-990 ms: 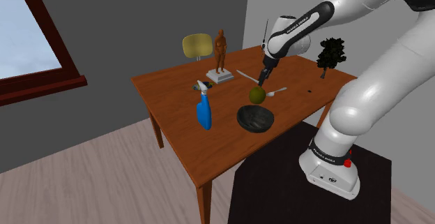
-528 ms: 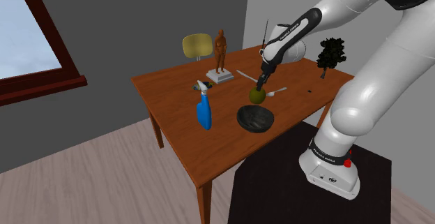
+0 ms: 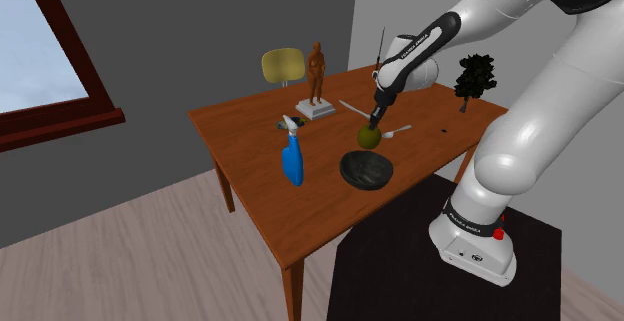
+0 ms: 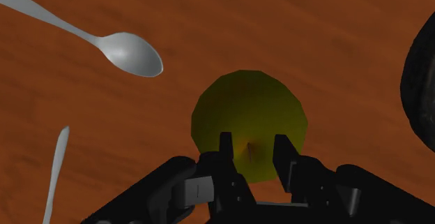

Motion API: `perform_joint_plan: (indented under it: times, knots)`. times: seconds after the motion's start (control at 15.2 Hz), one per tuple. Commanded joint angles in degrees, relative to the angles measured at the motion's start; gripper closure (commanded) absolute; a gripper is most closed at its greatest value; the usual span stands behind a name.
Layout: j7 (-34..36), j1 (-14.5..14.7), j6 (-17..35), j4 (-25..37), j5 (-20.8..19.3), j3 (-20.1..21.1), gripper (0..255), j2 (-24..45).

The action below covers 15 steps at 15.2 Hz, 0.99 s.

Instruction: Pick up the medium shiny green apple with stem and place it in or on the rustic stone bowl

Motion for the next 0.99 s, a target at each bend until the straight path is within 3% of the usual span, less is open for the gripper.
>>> perform_joint_plan:
  times: [0.0, 0.46, 0.92]
  knots:
    - [0.0, 0.0, 0.0, 0.0, 0.0, 0.0, 255, 0.0]
    - [-0.01, 0.01, 0.02, 0.0, 0.01, 0.0, 255, 0.01]
    - [2.92, -1.81, -6.84, 1.61, -3.59, 1.75, 255, -5.56]
